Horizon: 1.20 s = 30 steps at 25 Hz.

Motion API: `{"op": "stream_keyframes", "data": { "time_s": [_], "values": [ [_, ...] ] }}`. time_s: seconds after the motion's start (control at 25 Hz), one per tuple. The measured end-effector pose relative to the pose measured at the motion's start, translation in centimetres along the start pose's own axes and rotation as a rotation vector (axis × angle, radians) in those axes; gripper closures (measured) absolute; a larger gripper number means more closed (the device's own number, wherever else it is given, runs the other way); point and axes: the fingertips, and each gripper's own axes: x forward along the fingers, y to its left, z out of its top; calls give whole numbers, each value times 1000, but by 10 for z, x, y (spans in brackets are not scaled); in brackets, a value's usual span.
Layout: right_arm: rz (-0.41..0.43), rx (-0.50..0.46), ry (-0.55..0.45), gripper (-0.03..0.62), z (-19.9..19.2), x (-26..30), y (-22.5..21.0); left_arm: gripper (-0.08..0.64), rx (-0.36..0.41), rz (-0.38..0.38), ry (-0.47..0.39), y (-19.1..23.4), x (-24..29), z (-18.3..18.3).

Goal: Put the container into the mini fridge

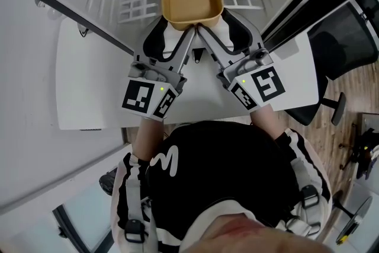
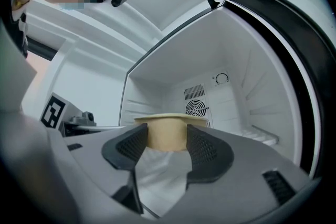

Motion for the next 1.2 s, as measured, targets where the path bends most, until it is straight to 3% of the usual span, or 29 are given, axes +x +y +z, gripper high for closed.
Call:
{"op": "stream_keyframes", "data": {
  "time_s": [1.2],
  "values": [
    [-22, 46, 37, 350, -2, 28, -19, 311, -15, 4, 52, 24, 25, 0]
  ]
}}
